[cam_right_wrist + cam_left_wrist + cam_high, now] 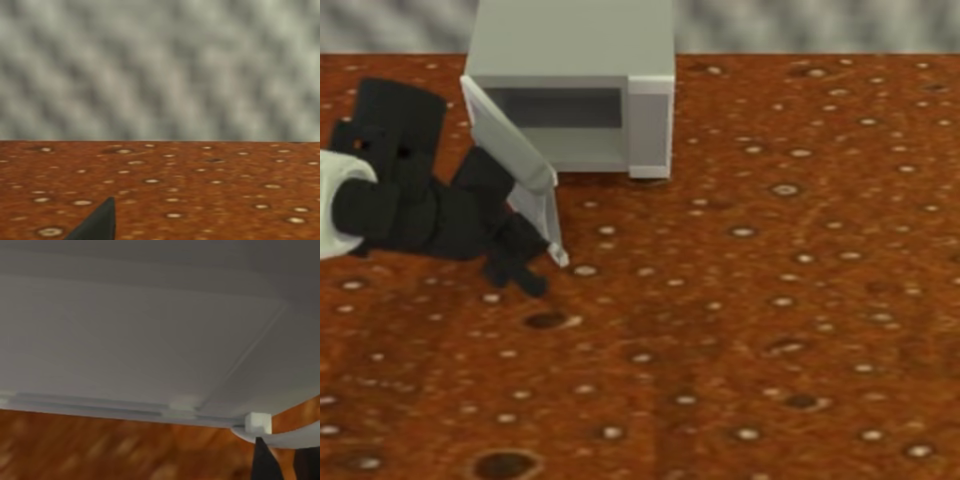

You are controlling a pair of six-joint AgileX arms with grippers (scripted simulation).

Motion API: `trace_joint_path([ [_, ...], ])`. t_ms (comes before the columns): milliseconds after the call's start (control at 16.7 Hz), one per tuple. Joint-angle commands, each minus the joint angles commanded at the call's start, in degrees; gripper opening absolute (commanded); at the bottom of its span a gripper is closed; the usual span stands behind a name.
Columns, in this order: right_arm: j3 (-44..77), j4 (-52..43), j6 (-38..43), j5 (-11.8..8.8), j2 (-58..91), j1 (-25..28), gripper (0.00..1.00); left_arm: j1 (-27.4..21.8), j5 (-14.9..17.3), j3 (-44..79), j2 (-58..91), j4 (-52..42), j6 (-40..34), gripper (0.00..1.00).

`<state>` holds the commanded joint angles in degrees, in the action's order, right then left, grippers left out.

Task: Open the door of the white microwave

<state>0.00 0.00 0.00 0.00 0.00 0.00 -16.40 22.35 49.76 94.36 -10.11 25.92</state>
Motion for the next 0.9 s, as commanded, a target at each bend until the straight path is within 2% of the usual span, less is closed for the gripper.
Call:
trace_joint_path([
  [900, 0.0, 0.0, 0.0, 0.0, 0.0, 0.0, 1.00, 0.5, 0.5, 0.0, 0.0, -0.5, 1.0, 0.00],
])
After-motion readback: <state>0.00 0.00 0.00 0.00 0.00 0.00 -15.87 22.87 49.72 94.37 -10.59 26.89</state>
